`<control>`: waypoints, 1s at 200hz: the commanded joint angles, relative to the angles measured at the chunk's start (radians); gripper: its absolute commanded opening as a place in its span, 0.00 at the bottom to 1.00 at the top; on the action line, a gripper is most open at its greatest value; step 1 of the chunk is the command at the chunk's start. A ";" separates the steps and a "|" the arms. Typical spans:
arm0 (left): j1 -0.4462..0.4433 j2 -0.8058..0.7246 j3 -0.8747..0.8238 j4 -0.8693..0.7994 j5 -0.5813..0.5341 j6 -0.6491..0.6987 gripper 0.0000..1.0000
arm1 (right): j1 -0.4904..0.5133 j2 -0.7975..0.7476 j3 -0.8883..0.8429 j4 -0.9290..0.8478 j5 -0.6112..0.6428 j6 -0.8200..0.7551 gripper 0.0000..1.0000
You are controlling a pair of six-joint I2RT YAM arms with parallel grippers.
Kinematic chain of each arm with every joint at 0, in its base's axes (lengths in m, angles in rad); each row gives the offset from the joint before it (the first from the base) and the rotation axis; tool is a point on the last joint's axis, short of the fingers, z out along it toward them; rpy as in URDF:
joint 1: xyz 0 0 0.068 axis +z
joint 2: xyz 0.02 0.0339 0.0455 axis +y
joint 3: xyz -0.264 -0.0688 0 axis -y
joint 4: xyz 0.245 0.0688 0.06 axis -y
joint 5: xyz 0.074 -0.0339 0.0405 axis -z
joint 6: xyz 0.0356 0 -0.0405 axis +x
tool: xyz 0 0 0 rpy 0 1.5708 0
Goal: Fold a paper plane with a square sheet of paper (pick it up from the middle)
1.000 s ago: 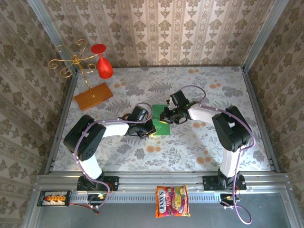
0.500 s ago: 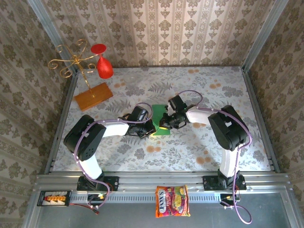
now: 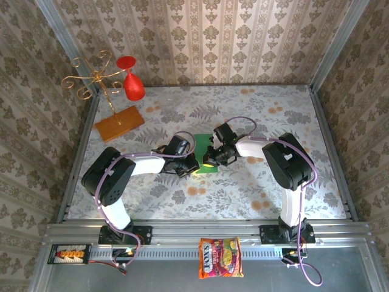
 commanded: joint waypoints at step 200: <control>-0.010 0.053 0.048 -0.168 -0.026 0.038 0.00 | 0.000 -0.029 -0.012 0.048 -0.047 -0.018 0.03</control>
